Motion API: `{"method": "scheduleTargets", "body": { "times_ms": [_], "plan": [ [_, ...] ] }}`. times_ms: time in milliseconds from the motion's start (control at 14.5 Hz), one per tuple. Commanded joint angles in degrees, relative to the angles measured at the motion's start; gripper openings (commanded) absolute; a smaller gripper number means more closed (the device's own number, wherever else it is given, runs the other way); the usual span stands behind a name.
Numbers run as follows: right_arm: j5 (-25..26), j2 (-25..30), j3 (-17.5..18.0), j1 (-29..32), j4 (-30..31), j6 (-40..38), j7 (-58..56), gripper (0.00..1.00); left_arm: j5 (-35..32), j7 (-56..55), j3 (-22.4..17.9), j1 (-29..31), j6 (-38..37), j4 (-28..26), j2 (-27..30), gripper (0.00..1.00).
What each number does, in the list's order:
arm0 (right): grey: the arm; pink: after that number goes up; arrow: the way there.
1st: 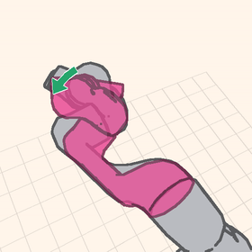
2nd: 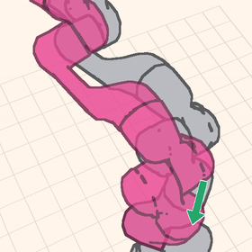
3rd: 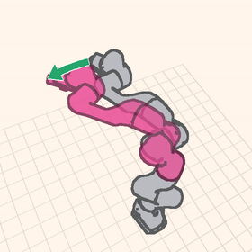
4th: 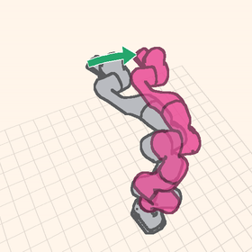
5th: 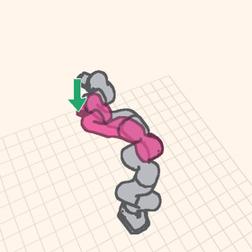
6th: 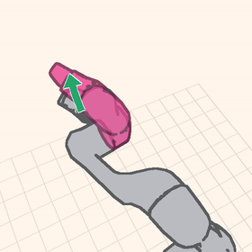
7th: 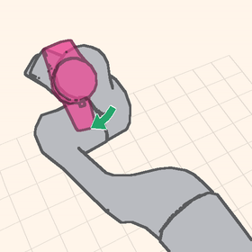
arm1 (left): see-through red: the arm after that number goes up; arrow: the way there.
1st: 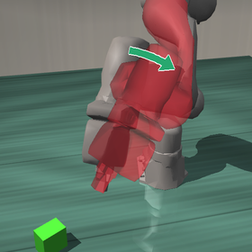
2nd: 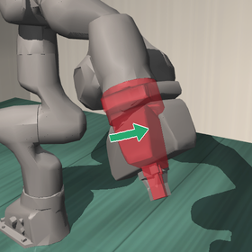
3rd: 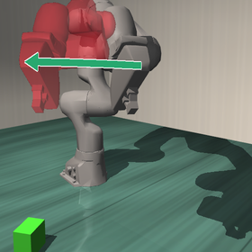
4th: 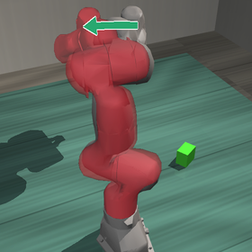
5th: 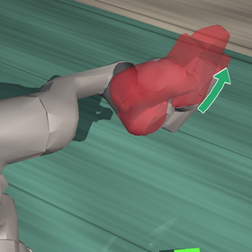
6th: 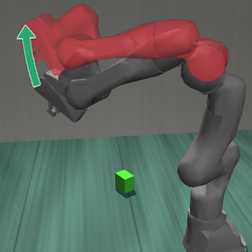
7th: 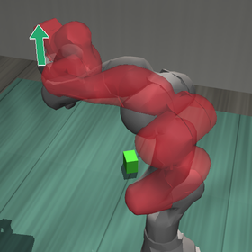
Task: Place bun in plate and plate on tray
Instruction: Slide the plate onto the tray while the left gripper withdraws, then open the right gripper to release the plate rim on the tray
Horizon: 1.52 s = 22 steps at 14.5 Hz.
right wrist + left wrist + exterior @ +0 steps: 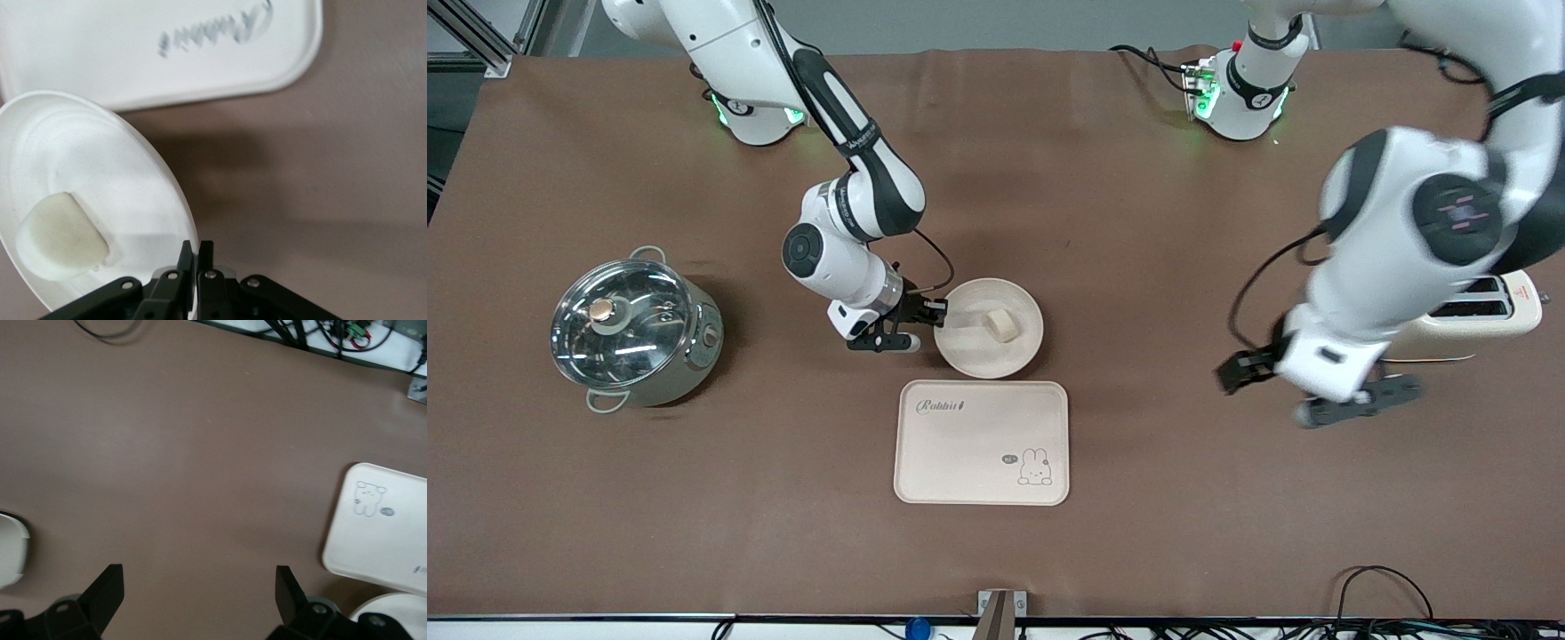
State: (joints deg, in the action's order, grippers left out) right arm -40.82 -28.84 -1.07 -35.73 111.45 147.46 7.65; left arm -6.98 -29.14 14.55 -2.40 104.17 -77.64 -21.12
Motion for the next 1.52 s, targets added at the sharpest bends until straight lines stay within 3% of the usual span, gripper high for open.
{"method": "scheduleTargets", "body": {
  "times_ms": [0,207,345,621,828,1034,1310,1379,1448],
  "plan": [
    [-2.85,-4.27,-0.25,0.57,-8.05,-0.68,2.18,0.0,-0.14,8.63,0.48,4.58,-6.06,-1.2,6.33,1.0],
    [-1.98,-11.13,-0.43,4.87,-19.91,-6.46,3.6,0.0,0.47,18.65,0.3,7.75,-12.73,-1.37,12.31,1.0],
    [-1.71,-16.92,-0.43,8.64,-28.17,-10.51,3.6,0.0,0.92,23.32,-1.97,7.77,-15.73,-2.33,15.91,1.0],
    [-0.23,-24.76,-0.6,11.56,-39.53,-14.92,3.77,0.0,6.0,27.12,-7.77,4.78,-16.98,-11.19,24.62,1.0],
    [2.23,-26.18,-0.95,11.48,-40.96,-15.27,4.47,0.0,6.46,27.03,-7.34,5.3,-17.68,-11.48,24.81,1.0],
    [8.64,-26.18,-0.86,10.77,-40.78,-15.98,6.22,0.0,6.72,27.12,-7.26,5.39,-17.6,-11.39,24.55,1.0],
    [9.18,-26.53,-0.86,10.95,-40.61,-15.89,6.5,0.02,6.55,27.03,-7.26,5.3,-17.51,-10.95,24.02,1.0],
    [9.18,-26.71,-0.86,11.12,-40.61,-15.72,6.41,0.18,6.28,26.95,-7.26,5.22,-17.68,-10.95,24.1,1.0],
    [9.1,-26.79,-0.86,11.04,-40.52,-15.45,6.5,0.51,6.19,26.86,-7.26,5.13,-17.86,-11.04,24.28,1.0]
  ]
}}
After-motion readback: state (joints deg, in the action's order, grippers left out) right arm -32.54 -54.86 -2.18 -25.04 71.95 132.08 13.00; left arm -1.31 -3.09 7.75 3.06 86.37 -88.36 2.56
